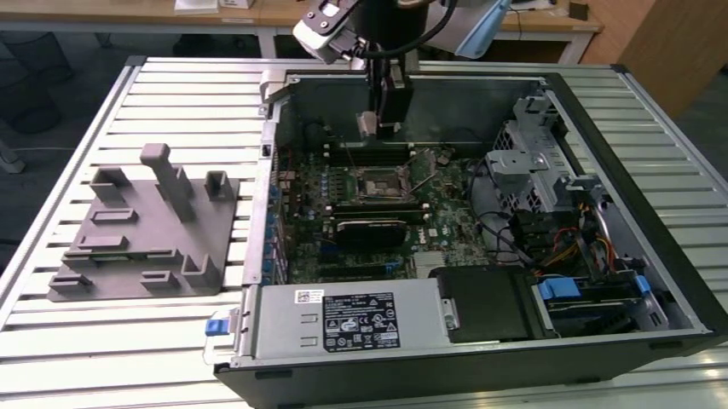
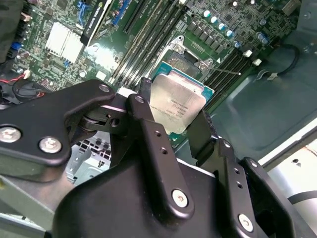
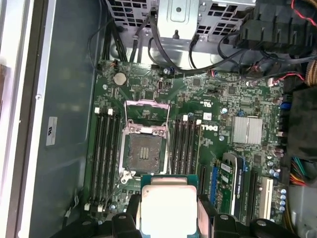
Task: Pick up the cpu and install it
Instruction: 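Place the cpu into insertion slot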
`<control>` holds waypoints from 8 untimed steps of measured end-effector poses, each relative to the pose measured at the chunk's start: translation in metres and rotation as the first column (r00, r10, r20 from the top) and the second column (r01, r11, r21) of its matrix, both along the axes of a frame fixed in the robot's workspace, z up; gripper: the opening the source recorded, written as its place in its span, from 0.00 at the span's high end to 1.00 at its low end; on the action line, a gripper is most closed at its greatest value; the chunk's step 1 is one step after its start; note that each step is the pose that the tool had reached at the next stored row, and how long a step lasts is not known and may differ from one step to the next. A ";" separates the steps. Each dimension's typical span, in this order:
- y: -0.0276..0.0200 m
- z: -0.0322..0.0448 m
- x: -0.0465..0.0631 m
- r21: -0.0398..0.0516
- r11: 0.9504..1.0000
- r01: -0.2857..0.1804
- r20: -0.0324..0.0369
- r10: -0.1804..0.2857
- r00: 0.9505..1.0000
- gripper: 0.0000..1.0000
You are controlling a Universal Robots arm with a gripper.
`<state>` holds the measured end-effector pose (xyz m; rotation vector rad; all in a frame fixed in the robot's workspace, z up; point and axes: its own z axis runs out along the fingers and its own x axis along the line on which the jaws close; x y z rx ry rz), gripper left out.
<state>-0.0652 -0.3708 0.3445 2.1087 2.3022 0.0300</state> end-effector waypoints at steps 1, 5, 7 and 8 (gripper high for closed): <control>0.0001 -0.0018 0.000 0.000 1.000 0.000 0.000 0.000 1.000 0.46; 0.0037 -0.0081 0.002 0.000 1.000 0.004 0.000 -0.004 1.000 0.46; 0.0062 -0.0115 0.004 0.000 1.000 0.005 0.000 -0.005 1.000 0.46; 0.0075 -0.0134 0.005 0.000 1.000 0.006 0.000 -0.006 1.000 0.46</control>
